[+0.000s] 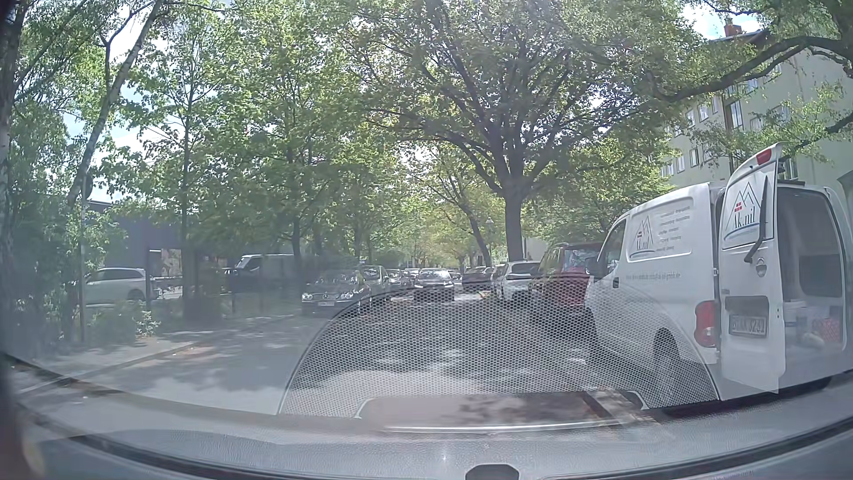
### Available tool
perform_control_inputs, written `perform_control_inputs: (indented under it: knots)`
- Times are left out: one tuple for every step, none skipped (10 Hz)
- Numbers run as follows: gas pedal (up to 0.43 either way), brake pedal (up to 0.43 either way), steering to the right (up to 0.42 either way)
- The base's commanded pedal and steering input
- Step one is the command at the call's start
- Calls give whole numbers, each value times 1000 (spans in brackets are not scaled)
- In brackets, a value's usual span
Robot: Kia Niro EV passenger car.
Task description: Follow the waypoints while adhering to traffic rules and regulations
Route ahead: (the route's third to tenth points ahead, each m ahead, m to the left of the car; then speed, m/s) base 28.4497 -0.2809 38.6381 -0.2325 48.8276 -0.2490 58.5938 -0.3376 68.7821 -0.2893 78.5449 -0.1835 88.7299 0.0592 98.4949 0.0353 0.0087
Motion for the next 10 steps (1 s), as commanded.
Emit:
perform_control_inputs:
  knots:
    - [0,348,-5]
    - [0,348,-5]
    - [0,348,-5]
    - [0,348,-5]
    - [0,348,-5]
    - [0,348,-5]
    - [0,348,-5]
    - [0,348,-5]
    - [0,348,-5]
    - [0,341,-5]
